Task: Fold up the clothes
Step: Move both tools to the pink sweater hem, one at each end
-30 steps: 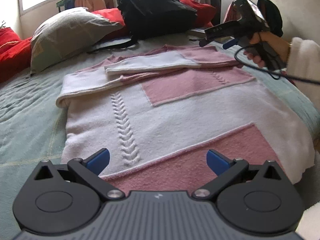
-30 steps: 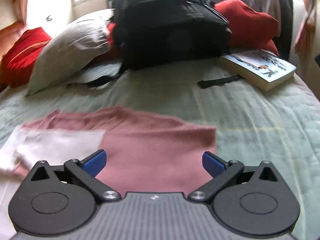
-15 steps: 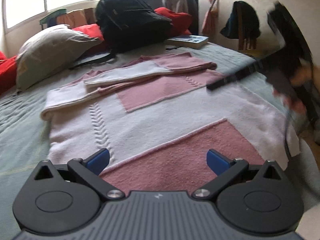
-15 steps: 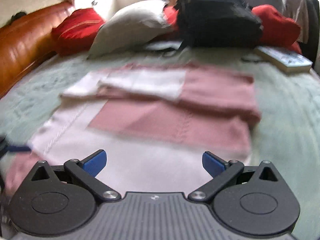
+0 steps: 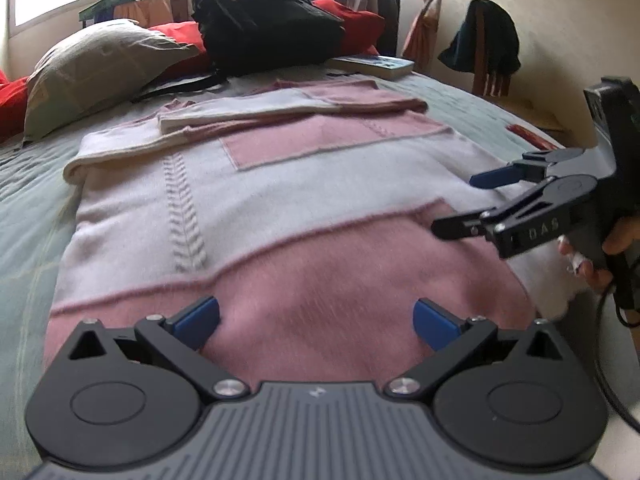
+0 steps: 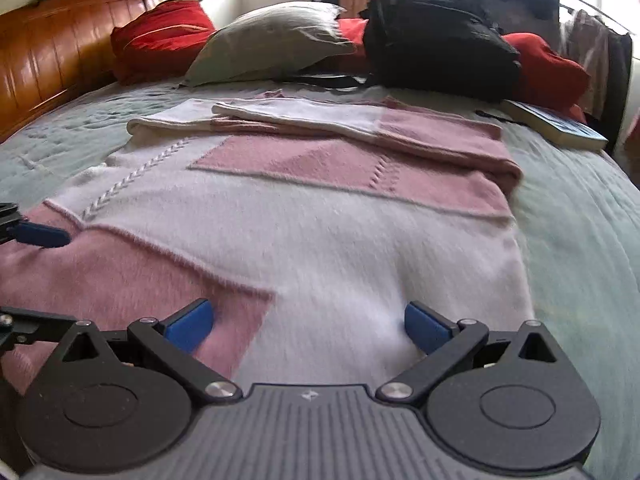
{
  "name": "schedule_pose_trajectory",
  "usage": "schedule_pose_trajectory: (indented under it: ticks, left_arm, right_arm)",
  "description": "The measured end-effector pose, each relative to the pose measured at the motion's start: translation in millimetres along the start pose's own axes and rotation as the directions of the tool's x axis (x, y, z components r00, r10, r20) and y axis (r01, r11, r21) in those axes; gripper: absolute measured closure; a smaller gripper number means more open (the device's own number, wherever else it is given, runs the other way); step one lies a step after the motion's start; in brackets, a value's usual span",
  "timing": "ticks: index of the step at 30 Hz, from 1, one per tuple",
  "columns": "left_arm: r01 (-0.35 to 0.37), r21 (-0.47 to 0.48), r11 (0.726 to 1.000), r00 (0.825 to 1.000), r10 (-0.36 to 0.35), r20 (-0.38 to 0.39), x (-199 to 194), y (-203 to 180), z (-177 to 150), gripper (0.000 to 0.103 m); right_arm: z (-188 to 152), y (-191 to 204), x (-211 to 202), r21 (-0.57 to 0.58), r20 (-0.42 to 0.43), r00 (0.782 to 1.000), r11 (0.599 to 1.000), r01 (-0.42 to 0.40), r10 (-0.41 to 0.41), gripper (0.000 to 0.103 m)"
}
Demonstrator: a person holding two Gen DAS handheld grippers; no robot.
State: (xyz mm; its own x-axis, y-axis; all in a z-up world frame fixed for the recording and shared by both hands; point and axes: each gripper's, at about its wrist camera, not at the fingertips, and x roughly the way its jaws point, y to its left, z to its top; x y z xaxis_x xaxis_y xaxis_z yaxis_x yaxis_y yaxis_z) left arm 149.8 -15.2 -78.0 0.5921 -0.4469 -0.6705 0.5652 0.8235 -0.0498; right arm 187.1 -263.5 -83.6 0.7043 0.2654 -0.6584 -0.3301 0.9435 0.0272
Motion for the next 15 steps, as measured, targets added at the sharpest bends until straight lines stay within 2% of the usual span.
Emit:
schedule_pose_trajectory:
  ticks: [5, 8, 11, 13, 15]
  left_arm:
    - [0.000, 0.024, 1.000, 1.000, 0.001, -0.007, -18.9, -1.7, -6.9, 0.001]
    - [-0.005, 0.017, 1.000, 0.999, 0.004, 0.032, -24.9, 8.9, 6.0, 0.001]
    - [0.000, -0.011, 1.000, 0.998, 0.001, 0.057, -15.5, 29.2, 27.1, 0.001]
    - [0.016, -0.064, 0.998, 0.999, -0.013, 0.051, -1.0, 45.8, 36.5, 0.001]
    - [0.009, -0.120, 0.993, 1.000, -0.007, 0.014, 14.1, 60.4, 38.2, 0.001]
  right_arm:
    - [-32.0, 5.9, -23.0, 0.014, 0.043, 0.998, 0.999, 0.043, -0.044, 0.000]
    - [-43.7, 5.6, -32.4, 0.054, 0.067, 0.996, 0.997, 0.054, -0.058, 0.000]
    - [-47.3, 9.5, -34.6, 0.061, 0.079, 0.993, 0.995, 0.078, -0.083, 0.000]
    - [-49.1, 11.7, -35.0, 0.062, 0.084, 0.992, 0.994, 0.087, -0.092, 0.000]
    - [-50.2, 11.7, -35.1, 0.062, 0.089, 0.992, 0.994, 0.086, -0.092, 0.000]
